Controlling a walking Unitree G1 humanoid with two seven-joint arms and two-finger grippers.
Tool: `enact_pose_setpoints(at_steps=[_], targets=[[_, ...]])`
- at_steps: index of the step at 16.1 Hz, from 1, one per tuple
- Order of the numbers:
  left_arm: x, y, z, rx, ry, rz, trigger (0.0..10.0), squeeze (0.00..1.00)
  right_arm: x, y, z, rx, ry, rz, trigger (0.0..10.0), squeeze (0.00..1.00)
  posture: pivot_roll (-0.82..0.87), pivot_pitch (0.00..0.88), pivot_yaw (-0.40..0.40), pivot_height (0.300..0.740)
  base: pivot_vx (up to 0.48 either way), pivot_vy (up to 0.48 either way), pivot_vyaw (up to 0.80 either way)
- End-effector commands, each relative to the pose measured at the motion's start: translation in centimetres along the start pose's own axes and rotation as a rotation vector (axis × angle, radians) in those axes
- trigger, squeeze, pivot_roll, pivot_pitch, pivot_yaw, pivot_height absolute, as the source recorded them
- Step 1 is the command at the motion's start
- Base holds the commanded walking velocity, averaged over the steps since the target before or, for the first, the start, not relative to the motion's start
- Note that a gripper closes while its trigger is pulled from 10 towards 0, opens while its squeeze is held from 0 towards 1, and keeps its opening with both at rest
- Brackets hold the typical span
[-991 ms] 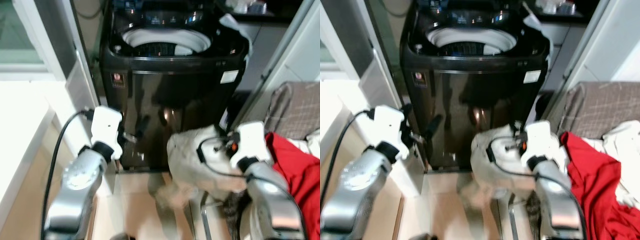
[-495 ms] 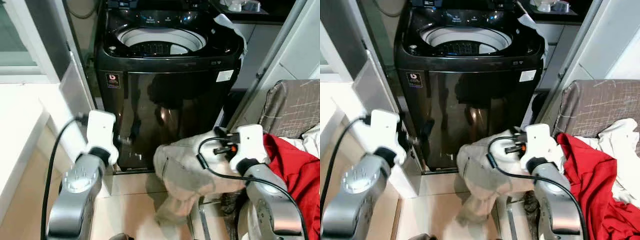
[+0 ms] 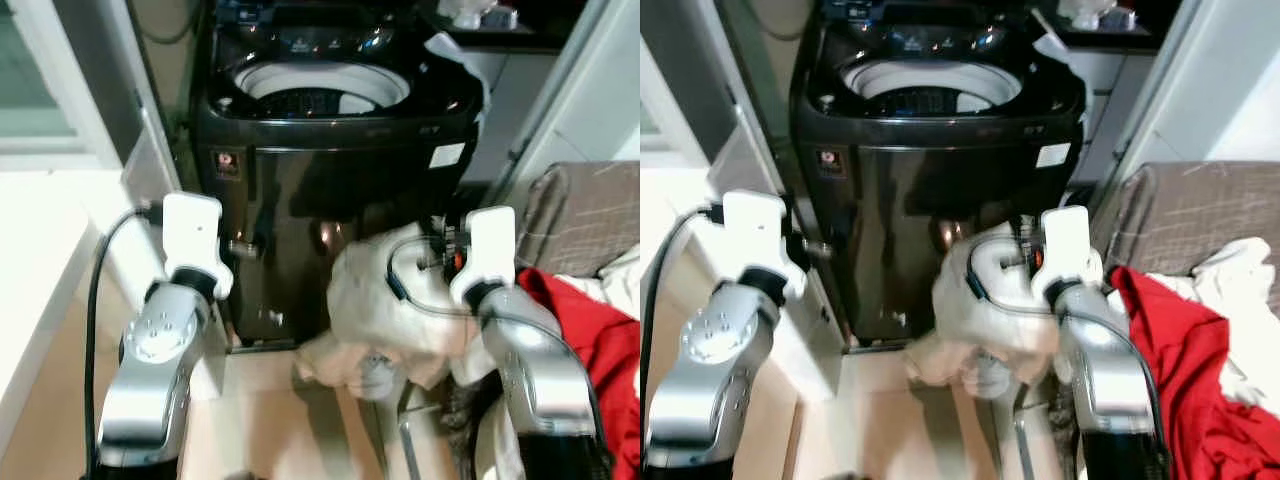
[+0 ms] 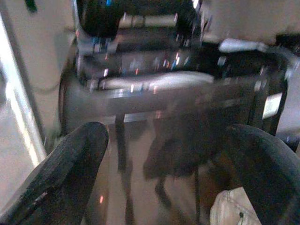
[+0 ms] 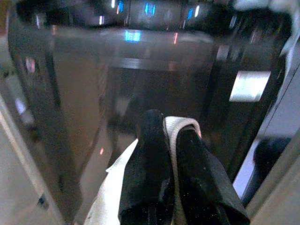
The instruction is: Clothes washing
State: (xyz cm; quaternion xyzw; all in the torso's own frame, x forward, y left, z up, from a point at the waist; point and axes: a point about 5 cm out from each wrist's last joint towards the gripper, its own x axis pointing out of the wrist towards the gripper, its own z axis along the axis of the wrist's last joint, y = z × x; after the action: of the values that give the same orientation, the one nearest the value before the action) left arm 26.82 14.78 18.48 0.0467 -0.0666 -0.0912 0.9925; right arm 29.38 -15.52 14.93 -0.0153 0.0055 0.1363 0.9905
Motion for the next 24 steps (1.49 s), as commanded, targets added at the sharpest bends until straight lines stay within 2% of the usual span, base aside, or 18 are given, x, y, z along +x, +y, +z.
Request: enact_pose_setpoints(at_steps=[1, 2, 3, 4, 6, 7, 10, 12, 16, 18, 19, 21, 22, 23, 24], targets=[[0.4, -0.3, 1.1, 0.03, -0.049, -0.015, 10.0, 0.0, 0.3, -0.6, 2.5, -0.029, -0.118, -0.018, 10.0, 0.0, -0.03, 0.0, -0.029, 0.74, 0.48, 0.0, 0.0], [0.8, -0.6, 1.7, 0.037, -0.074, -0.027, 10.0, 0.0, 1.0, -0.9, 4.4, -0.049, -0.183, -0.02, 10.0, 0.0, -0.03, 0.0, -0.025, 0.74, 0.48, 0.0, 0.0], [1.3, -0.6, 2.5, 0.041, -0.114, -0.025, 10.0, 0.0, 2.5, -1.4, 8.3, -0.074, -0.307, -0.026, 10.0, 0.0, -0.04, 0.0, -0.014, 0.74, 0.48, 0.0, 0.0], [1.4, -0.6, 2.6, 0.041, -0.122, -0.028, 10.0, 0.0, 2.8, -1.5, 9.2, -0.085, -0.334, -0.024, 10.0, 0.0, -0.04, 0.0, -0.014, 0.74, 0.48, 0.0, 0.0], [1.6, -1.1, 3.6, 0.07, -0.18, -0.031, 10.0, 0.0, 4.8, -2.0, 15.0, -0.137, -0.495, 0.002, 10.0, 0.0, -0.04, 0.0, -0.012, 0.74, 0.474, 0.0, 0.0], [1.7, -1.2, 4.0, 0.077, -0.201, -0.029, 10.0, 0.0, 5.6, -2.1, 17.2, -0.156, -0.547, 0.017, 10.0, 0.0, -0.03, 0.0, -0.015, 0.74, 0.465, 0.0, 0.0], [1.8, -1.3, 4.7, 0.087, -0.244, -0.013, 10.0, 0.0, 7.2, -1.4, 21.0, -0.203, -0.618, 0.07, 10.0, 0.0, -0.01, 0.0, -0.031, 0.74, 0.463, 0.0, 0.0], [1.6, -1.4, 5.1, 0.104, -0.275, -0.001, 10.0, 0.0, 8.4, -1.0, 22.6, -0.234, -0.636, 0.09, 10.0, 0.0, 0.02, 0.0, -0.045, 0.74, 0.461, 0.0, 0.0], [1.3, -1.1, 6.7, 0.157, -0.351, 0.037, 10.0, 0.0, 10.1, -0.5, 25.0, -0.253, -0.636, 0.083, 10.0, 0.0, 0.06, 0.0, -0.066, 0.74, 0.445, 0.0, 0.0], [1.5, -1.2, 6.7, 0.184, -0.332, 0.04, 10.0, 0.0, 10.9, -0.4, 25.7, -0.288, -0.607, 0.058, 10.0, 0.0, 0.07, 0.0, -0.07, 0.74, 0.216, 0.0, 0.0], [1.6, -0.9, 7.4, 0.194, -0.356, 0.065, 10.0, 0.0, 11.6, -0.8, 24.7, -0.307, -0.533, -0.007, 10.0, 0.0, 0.08, 0.0, -0.072, 0.74, 0.0, 0.0, 0.0], [1.4, -0.8, 8.3, 0.2, -0.383, 0.063, 10.0, 0.0, 12.5, -0.6, 23.0, -0.388, -0.442, -0.06, 10.0, 0.0, 0.11, 0.0, -0.068, 0.74, 0.0, 0.0, 0.0], [1.3, -0.7, 8.6, 0.222, -0.394, 0.062, 10.0, 0.0, 13.0, -0.1, 21.6, -0.424, -0.4, -0.069, 10.0, 0.0, 0.12, 0.0, -0.067, 0.74, 0.0, 0.0, 0.0], [1.3, -0.7, 8.7, 0.233, -0.398, 0.061, 10.0, 0.0, 13.1, 0.2, 21.2, -0.431, -0.39, -0.068, 10.0, 0.0, 0.12, 0.0, -0.067, 0.74, 0.0, 0.0, 0.0], [1.0, -0.5, 8.8, 0.219, -0.389, 0.074, 10.0, 0.0, 13.6, 1.5, 19.7, -0.455, -0.353, -0.042, 10.0, 0.0, 0.14, 0.0, -0.068, 0.74, 0.0, 0.0, 0.0]])
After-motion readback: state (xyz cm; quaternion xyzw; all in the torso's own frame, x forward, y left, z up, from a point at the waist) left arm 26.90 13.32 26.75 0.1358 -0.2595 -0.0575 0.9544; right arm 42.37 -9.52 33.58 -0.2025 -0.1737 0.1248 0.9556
